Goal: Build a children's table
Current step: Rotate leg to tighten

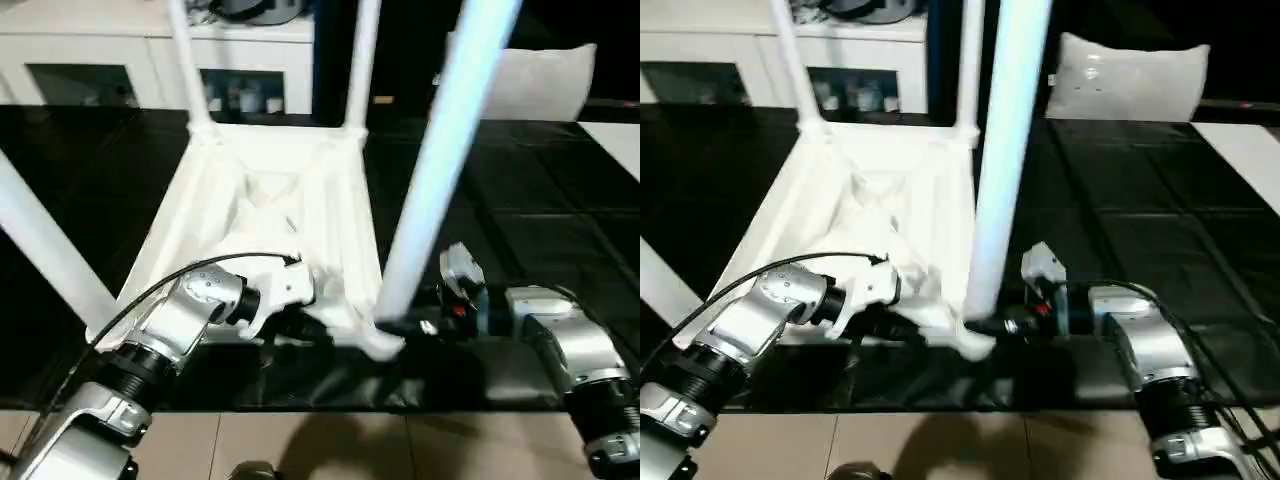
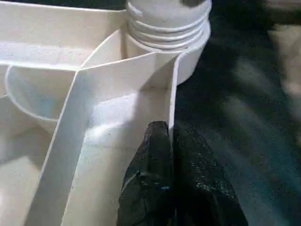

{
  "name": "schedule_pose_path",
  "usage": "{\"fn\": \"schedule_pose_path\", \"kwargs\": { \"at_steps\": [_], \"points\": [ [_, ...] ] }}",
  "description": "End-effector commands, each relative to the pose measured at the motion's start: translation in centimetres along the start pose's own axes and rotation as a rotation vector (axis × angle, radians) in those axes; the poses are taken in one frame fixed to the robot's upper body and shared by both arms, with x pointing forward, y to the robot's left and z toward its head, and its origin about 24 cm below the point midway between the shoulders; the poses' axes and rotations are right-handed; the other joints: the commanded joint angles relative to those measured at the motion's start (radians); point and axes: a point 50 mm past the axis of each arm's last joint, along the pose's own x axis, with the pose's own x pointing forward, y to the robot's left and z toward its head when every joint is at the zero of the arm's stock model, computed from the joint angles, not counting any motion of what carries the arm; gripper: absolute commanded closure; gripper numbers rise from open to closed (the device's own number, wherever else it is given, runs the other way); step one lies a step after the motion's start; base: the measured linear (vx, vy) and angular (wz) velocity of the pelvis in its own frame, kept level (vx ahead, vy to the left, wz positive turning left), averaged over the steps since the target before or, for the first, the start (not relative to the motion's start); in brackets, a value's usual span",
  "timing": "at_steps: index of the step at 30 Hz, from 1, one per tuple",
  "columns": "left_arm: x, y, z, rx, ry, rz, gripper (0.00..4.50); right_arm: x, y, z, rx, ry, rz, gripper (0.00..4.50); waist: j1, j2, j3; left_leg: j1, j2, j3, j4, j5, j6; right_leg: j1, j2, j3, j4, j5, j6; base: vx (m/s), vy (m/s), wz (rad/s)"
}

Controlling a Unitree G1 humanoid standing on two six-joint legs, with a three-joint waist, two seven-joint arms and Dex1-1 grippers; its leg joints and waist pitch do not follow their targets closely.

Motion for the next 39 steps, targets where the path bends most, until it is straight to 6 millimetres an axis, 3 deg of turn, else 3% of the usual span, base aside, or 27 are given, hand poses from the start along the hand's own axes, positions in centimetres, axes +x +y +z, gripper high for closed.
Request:
{"fn": "schedule_pose_path", "kwargs": {
  "at_steps": [1, 2, 3, 4, 5, 6, 7, 8, 9, 10, 11, 12, 13, 15, 17, 20, 22, 25, 27, 29, 34, 35, 39],
  "points": [
    [2.2, -0.8, 2.1, 0.002, -0.056, -0.002, 4.5, 2.2, 0.2, -0.2, 0.074, 0.016, -0.096, 2.44, -0.014, 0.004, -0.05, 0.021, 0.088, -0.06, -0.068, -0.303, -0.024, 0.034, -0.13, 0.053, -0.143, -0.597, 0.08, 0.0, 0.0, 0.0],
    [2.6, -0.6, 2.4, -0.013, -0.056, 0.037, 4.5, 2.7, 0.0, -0.1, 0.113, 0.01, -0.164, 2.44, -0.034, 0.004, -0.051, 0.014, 0.091, -0.065, -0.068, -0.329, -0.021, 0.045, -0.13, 0.046, -0.145, -0.593, 0.099, 0.0, 0.0, 0.0],
    [2.6, -0.6, 2.4, -0.017, -0.056, 0.045, 4.5, 2.8, -0.1, -0.1, 0.121, 0.01, -0.179, 2.45, -0.04, 0.011, -0.051, 0.015, 0.101, -0.069, -0.072, -0.349, -0.017, 0.048, -0.129, 0.047, -0.145, -0.585, 0.098, 0.0, 0.0, 0.0],
    [3.0, -0.4, 2.7, -0.036, -0.06, 0.077, 4.5, 3.2, -0.4, 0.0, 0.151, 0.005, -0.241, 2.45, -0.057, 0.016, -0.052, 0.013, 0.12, -0.078, -0.084, -0.397, -0.014, 0.055, -0.13, 0.049, -0.133, -0.54, 0.086, 0.0, 0.0, 0.0],
    [3.2, -0.4, 2.8, -0.044, -0.061, 0.088, 4.5, 3.4, -0.4, 0.0, 0.162, 0.003, -0.263, 2.45, -0.066, 0.02, -0.053, 0.008, 0.134, -0.083, -0.095, -0.436, -0.023, 0.055, -0.131, 0.066, -0.114, -0.493, 0.069, 0.0, 0.0, 0.0],
    [3.2, -0.4, 2.8, -0.044, -0.061, 0.088, 4.5, 3.4, -0.4, 0.0, 0.162, 0.003, -0.263, 2.45, -0.072, 0.012, -0.052, 0.013, 0.118, -0.079, -0.089, -0.44, -0.032, 0.05, -0.14, 0.072, -0.12, -0.512, 0.062, 0.0, 0.0, 0.0],
    [4.3, 0.3, 3.8, -0.089, -0.076, 0.21, 4.5, 4.3, -1.0, 0.3, 0.176, -0.014, -0.396, 2.45, -0.072, 0.011, -0.051, 0.017, 0.101, -0.071, -0.08, -0.416, -0.031, 0.044, -0.146, 0.071, -0.131, -0.536, 0.062, 0.0, 0.0, 0.0],
    [4.3, 0.3, 3.8, -0.089, -0.076, 0.21, 4.5, 4.3, -1.0, 0.3, 0.176, -0.014, -0.396, 2.45, -0.072, 0.005, -0.047, 0.028, 0.069, -0.054, -0.055, -0.338, -0.024, 0.029, -0.148, 0.056, -0.159, -0.598, 0.066, 0.0, 0.0, 0.0],
    [4.6, 0.6, 4.1, -0.095, -0.083, 0.254, 4.5, 4.6, -0.9, 0.7, 0.145, -0.035, -0.396, 1.9, -0.07, 0.003, -0.048, 0.032, 0.055, -0.047, -0.045, -0.304, -0.018, 0.028, -0.144, 0.044, -0.167, -0.619, 0.08, 0.0, 0.0, 0.0],
    [4.8, 0.7, 4.4, -0.087, -0.082, 0.278, 4.5, 4.8, -0.7, 0.9, 0.103, -0.042, -0.391, 1.9, -0.066, 0.002, -0.05, 0.018, 0.052, -0.045, -0.05, -0.256, 0.004, 0.043, -0.134, 0.037, -0.167, -0.601, 0.114, 0.0, 0.0, 0.0],
    [4.8, 0.7, 4.4, -0.087, -0.082, 0.278, 4.5, 4.8, -0.7, 0.9, 0.103, -0.042, -0.391, 1.76, -0.061, 0.009, -0.057, 0.013, 0.076, -0.055, -0.063, -0.246, 0.016, 0.043, -0.129, 0.048, -0.155, -0.533, 0.117, 0.0, 0.0, 0.0],
    [4.9, 0.6, 4.6, -0.069, -0.083, 0.275, 4.5, 4.6, -0.4, 1.0, 0.015, -0.056, -0.371, 1.71, -0.064, 0.006, -0.061, 0.007, 0.099, -0.066, -0.074, -0.256, 0.02, 0.046, -0.13, 0.056, -0.139, -0.455, 0.101, 0.0, 0.0, 0.0],
    [4.9, 0.5, 4.6, -0.068, -0.083, 0.275, 4.5, 4.6, -0.4, 1.0, 0.011, -0.058, -0.37, 1.59, -0.061, 0.009, -0.066, 0.007, 0.104, -0.067, -0.077, -0.248, 0.02, 0.046, -0.134, 0.064, -0.129, -0.411, 0.088, 0.0, 0.0, 0.0],
    [4.9, 0.5, 4.7, -0.063, -0.083, 0.27, 4.5, 4.5, -0.3, 1.0, -0.004, -0.064, -0.373, 1.34, -0.056, 0.005, -0.067, -0.001, 0.101, -0.064, -0.078, -0.185, 0.024, 0.046, -0.145, 0.084, -0.109, -0.312, 0.024, 0.027, 0.006, 0.01],
    [4.7, 0.3, 4.4, -0.045, -0.073, 0.244, 4.5, 3.5, -0.5, 1.1, 0.001, -0.101, -0.349, 1.29, -0.048, 0.008, -0.072, -0.009, 0.094, -0.06, -0.075, -0.132, 0.037, 0.055, -0.147, 0.089, -0.098, -0.27, -0.007, 0.033, 0.001, 0.01],
    [4.1, 0.2, 3.6, -0.039, -0.067, 0.201, 4.5, 1.1, -0.9, 0.8, -0.033, -0.094, -0.252, 0.92, -0.038, 0.012, -0.078, -0.008, 0.107, -0.059, -0.071, -0.066, 0.071, 0.052, -0.143, 0.096, -0.072, -0.138, -0.043, 0.0, 0.0, 0.0],
    [3.8, 0.2, 3.4, -0.018, -0.072, 0.177, 4.5, 0.1, -1.1, 0.7, -0.051, -0.078, -0.217, 0.82, -0.031, 0.004, -0.083, -0.023, 0.097, -0.057, -0.061, -0.017, 0.095, 0.054, -0.142, 0.1, -0.053, -0.055, -0.06, 0.0, 0.0, 0.0],
    [3.1, 0.0, 2.6, 0.023, -0.054, 0.118, 4.5, -1.7, -1.5, 0.6, -0.071, -0.039, -0.166, 0.48, -0.019, 0.001, -0.078, -0.029, 0.085, -0.047, -0.057, -0.021, 0.112, 0.048, -0.138, 0.1, -0.057, -0.1, -0.058, 0.0, 0.0, 0.0],
    [2.6, -0.1, 2.0, 0.033, -0.034, 0.086, 4.5, -2.6, -1.7, 0.7, -0.078, -0.019, -0.137, 0.41, -0.005, 0.004, -0.071, -0.02, 0.084, -0.041, -0.06, -0.066, 0.104, 0.042, -0.13, 0.098, -0.076, -0.232, -0.017, 0.0, 0.0, 0.0],
    [1.9, -0.4, 1.5, 0.07, -0.01, 0.02, 4.5, -3.6, -1.6, 0.9, -0.105, 0.008, -0.059, 0.41, 0.002, 0.002, -0.07, -0.017, 0.086, -0.042, -0.062, -0.085, 0.094, 0.041, -0.128, 0.097, -0.08, -0.278, 0.005, 0.0, 0.0, 0.0],
    [0.7, -0.9, 0.5, 0.171, 0.039, -0.096, 4.5, -4.6, -1.1, 1.2, -0.168, 0.049, 0.101, 0.41, 0.007, 0.0, -0.072, -0.014, 0.092, -0.045, -0.063, -0.103, 0.089, 0.036, -0.128, 0.097, -0.078, -0.275, 0.007, 0.0, 0.0, 0.0],
    [0.6, -1.0, 0.4, 0.185, 0.047, -0.117, 4.5, -4.7, -0.9, 1.2, -0.175, 0.058, 0.133, 0.68, 0.008, 0.002, -0.072, -0.014, 0.093, -0.044, -0.063, -0.1, 0.09, 0.034, -0.128, 0.098, -0.076, -0.271, 0.002, 0.0, 0.0, 0.0],
    [0.0, -1.4, 0.4, 0.25, 0.06, -0.206, 4.5, -4.8, -0.3, 1.3, -0.173, 0.077, 0.25, 0.91, 0.025, 0.001, -0.075, -0.013, 0.096, -0.043, -0.061, -0.075, 0.093, 0.033, -0.129, 0.1, -0.069, -0.238, -0.018, 0.0, 0.0, 0.0]
  ]
}}
